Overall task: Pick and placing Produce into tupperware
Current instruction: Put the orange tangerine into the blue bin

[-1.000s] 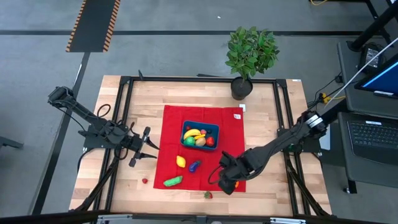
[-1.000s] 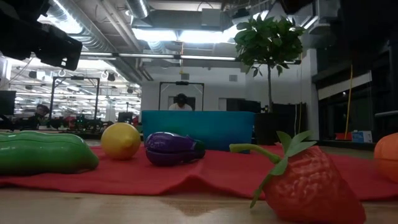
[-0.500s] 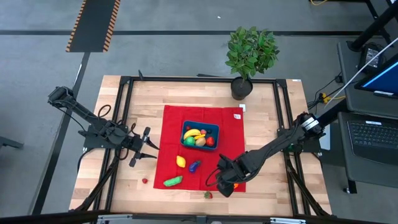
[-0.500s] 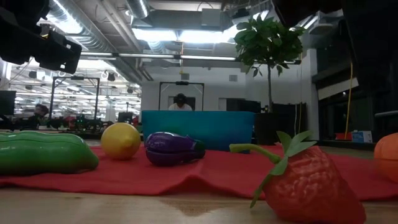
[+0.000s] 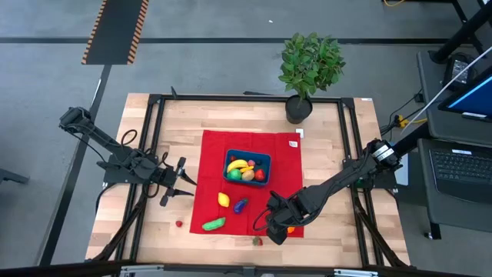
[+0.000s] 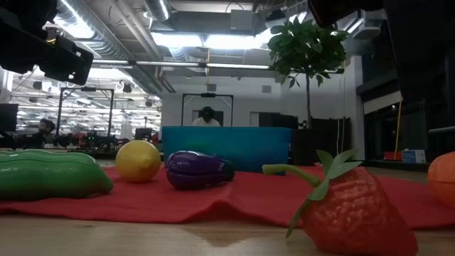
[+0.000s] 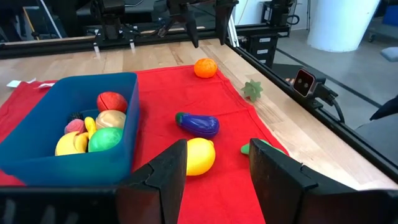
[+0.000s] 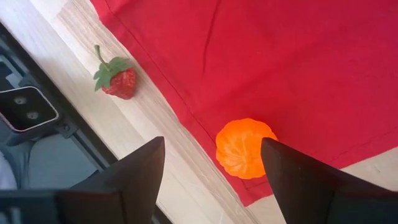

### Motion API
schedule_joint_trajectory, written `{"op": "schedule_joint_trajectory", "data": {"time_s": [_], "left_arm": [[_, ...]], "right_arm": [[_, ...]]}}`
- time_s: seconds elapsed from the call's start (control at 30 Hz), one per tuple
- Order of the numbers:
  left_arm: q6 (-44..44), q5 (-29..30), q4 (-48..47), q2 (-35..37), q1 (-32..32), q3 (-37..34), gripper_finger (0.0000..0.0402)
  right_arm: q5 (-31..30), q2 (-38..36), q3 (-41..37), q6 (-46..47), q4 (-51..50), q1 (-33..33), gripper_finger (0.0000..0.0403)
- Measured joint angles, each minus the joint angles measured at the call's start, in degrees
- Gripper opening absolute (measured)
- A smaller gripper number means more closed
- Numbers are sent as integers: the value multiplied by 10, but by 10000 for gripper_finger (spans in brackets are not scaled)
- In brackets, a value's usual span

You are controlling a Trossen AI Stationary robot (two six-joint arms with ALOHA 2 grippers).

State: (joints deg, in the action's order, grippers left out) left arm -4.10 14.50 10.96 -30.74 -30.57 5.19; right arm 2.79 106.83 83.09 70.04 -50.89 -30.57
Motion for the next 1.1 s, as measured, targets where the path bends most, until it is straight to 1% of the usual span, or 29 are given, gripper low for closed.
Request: {"op": "schedule_joint_trajectory", "data": {"time_s": [0.43,0.7,0.9,1.1], "left_arm": [[0,0,0,0,0,0,163],[0,0,0,0,0,0,163],[0,0,0,0,0,0,163],[0,0,0,0,0,0,163]], "right_arm": [[-2,0,0,4,0,0,267],[-2,0,0,49,-53,-2,267],[-3,-1,0,75,-52,-6,267],[-3,-1,0,73,-40,-8,267]]}}
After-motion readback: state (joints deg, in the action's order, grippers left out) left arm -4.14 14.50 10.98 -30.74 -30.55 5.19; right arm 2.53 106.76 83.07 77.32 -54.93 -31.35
